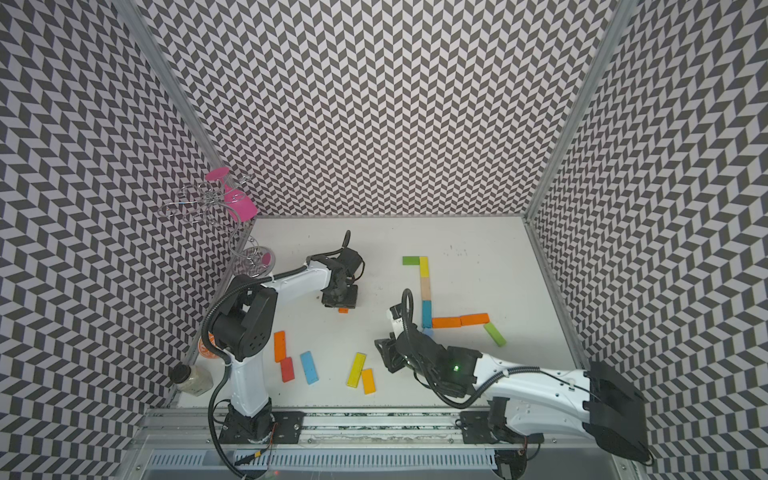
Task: Assemble a giraffe with building blocks
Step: Assemble the building block at the center of the board.
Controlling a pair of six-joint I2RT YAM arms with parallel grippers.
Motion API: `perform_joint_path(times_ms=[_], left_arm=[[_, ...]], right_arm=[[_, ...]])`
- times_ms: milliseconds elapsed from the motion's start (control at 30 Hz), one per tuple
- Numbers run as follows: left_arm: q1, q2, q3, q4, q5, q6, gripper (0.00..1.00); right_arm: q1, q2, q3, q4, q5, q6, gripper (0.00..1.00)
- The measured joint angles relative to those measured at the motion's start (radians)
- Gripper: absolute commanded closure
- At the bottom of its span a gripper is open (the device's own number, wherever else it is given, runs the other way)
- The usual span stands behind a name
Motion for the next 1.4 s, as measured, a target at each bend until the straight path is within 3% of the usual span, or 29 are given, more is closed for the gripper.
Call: perform_joint_path(times_ms=[267,1400], left_arm=[[0.006,0.002,0.040,-0.013,0.006,0.004,0.64],[0.042,0.073,0.099,-0.019,0.017,0.009,0.69]], right_arm=[[-0.003,0.000,0.000,0.000,-0.010,0.000,0.52],[-0.021,0.000,0.000,0.007,-0.023,0.000,0.53]])
